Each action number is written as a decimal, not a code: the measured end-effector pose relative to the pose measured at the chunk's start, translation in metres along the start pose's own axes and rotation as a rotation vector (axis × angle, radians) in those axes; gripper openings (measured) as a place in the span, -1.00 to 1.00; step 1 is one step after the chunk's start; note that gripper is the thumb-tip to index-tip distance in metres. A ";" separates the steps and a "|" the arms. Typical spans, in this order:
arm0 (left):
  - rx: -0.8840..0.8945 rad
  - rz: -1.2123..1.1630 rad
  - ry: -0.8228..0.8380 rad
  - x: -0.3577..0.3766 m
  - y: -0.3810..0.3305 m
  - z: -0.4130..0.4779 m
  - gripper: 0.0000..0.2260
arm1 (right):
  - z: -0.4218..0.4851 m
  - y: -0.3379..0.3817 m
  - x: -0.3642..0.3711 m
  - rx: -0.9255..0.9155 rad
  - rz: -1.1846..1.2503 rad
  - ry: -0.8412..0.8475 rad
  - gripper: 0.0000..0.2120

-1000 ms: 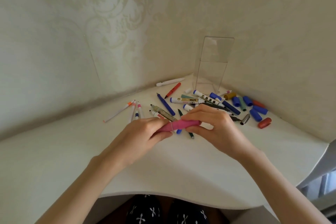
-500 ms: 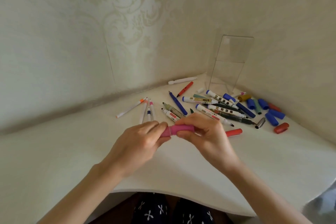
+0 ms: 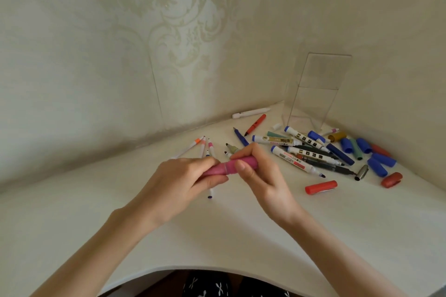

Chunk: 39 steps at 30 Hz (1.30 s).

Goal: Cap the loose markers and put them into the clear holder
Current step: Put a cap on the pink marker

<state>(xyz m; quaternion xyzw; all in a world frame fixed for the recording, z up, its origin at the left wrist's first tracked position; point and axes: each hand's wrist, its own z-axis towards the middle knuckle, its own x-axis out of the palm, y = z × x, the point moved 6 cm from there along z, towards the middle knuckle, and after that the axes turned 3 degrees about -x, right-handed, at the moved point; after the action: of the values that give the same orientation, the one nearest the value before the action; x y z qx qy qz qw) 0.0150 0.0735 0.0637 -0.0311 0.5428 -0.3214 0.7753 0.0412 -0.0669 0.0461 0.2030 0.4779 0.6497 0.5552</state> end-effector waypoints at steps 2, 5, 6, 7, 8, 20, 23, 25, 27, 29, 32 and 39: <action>0.055 0.152 -0.069 -0.005 0.001 -0.003 -0.61 | 0.005 -0.003 0.008 0.043 0.058 -0.019 -0.92; 0.035 0.275 -0.102 -0.005 0.014 -0.010 -0.65 | 0.014 -0.017 0.026 0.211 0.143 0.011 -0.83; 0.018 0.310 -0.099 -0.004 0.021 -0.011 -0.66 | 0.018 -0.023 0.032 0.291 0.187 0.032 -0.78; -0.009 0.315 -0.110 -0.004 0.030 -0.012 -0.68 | 0.024 -0.028 0.039 0.356 0.217 0.065 -0.72; -0.070 0.271 -0.120 -0.005 0.040 -0.013 -0.72 | 0.031 -0.030 0.044 0.398 0.209 0.099 -0.65; -0.605 0.373 -0.113 0.002 0.140 -0.014 -0.72 | 0.052 -0.059 0.003 0.472 -0.216 -0.199 -0.77; -0.563 0.447 -0.178 0.003 0.137 -0.007 -0.69 | 0.038 -0.058 -0.019 0.454 -0.271 -0.231 -0.77; -0.511 0.419 -0.244 0.003 0.120 -0.002 -0.70 | 0.031 -0.056 -0.035 0.445 -0.381 -0.219 -0.77; -0.481 0.274 -0.249 0.010 0.095 0.003 -0.85 | 0.024 -0.055 -0.046 0.421 -0.544 -0.148 -0.81; -0.542 0.162 -0.200 0.025 0.074 0.009 -0.82 | 0.019 -0.055 -0.045 0.372 -0.751 -0.029 -0.85; -0.506 0.193 -0.152 0.048 0.048 0.020 -0.74 | 0.013 -0.054 -0.035 0.281 -1.058 0.084 -0.69; -0.496 0.159 -0.093 0.078 0.021 0.034 -0.65 | 0.008 -0.045 -0.017 0.130 -1.286 0.021 -0.68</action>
<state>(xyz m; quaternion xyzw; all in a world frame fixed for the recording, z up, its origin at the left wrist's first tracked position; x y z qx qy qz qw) 0.0700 0.0380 0.0055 -0.1919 0.5696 -0.1149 0.7909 0.0762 -0.0824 0.0163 -0.0970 0.5480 0.1591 0.8154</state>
